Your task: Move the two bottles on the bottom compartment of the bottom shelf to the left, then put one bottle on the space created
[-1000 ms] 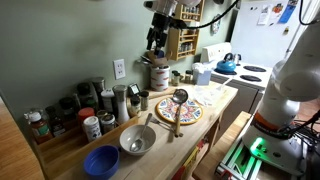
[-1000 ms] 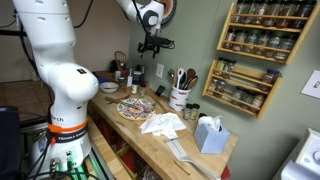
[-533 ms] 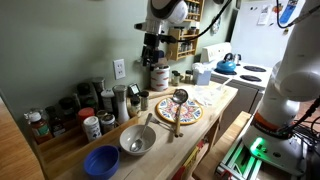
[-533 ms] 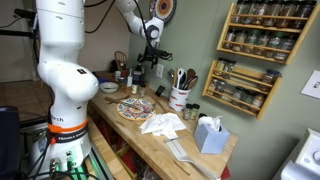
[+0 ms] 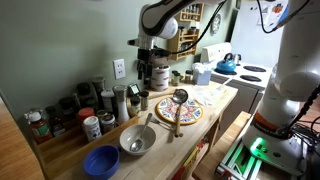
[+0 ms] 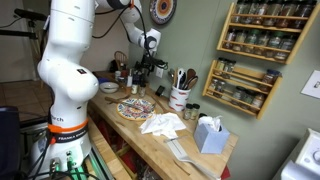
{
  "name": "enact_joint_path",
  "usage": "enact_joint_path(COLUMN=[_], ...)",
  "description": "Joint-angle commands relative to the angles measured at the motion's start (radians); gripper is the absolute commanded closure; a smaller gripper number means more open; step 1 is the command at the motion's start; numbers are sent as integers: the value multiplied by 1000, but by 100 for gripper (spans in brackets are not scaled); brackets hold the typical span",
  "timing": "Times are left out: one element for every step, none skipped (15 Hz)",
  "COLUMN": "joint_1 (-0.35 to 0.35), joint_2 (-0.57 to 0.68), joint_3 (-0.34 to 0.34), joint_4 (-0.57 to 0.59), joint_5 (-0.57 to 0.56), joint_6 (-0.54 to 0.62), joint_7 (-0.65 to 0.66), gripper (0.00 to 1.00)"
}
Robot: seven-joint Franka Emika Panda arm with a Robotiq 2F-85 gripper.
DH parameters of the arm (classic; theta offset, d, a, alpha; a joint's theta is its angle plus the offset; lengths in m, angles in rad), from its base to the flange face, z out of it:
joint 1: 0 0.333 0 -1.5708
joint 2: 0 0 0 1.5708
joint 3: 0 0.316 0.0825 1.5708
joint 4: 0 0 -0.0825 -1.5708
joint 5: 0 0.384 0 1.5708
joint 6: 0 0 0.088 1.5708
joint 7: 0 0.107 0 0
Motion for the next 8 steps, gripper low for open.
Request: enact_joint_path(joint_1=[-19,-19,-19,-20,-20,-20,-20,-16], joint_2=[10,18,22,23,23,23,23,27], joint_3=[24,27,28,28,28,28,28,25], joint_4=[-3,-11,-15,-17,-18,-18,-18,-26], joint_5=[-8,-12,-14,-15,-15,-15,-15,-46], joint_6=[6,14,18,19,20,20,20,32], joint_7=[19,31,36,36,37,37,38,44], gripper=[0,0,0,0,0,0,0,0])
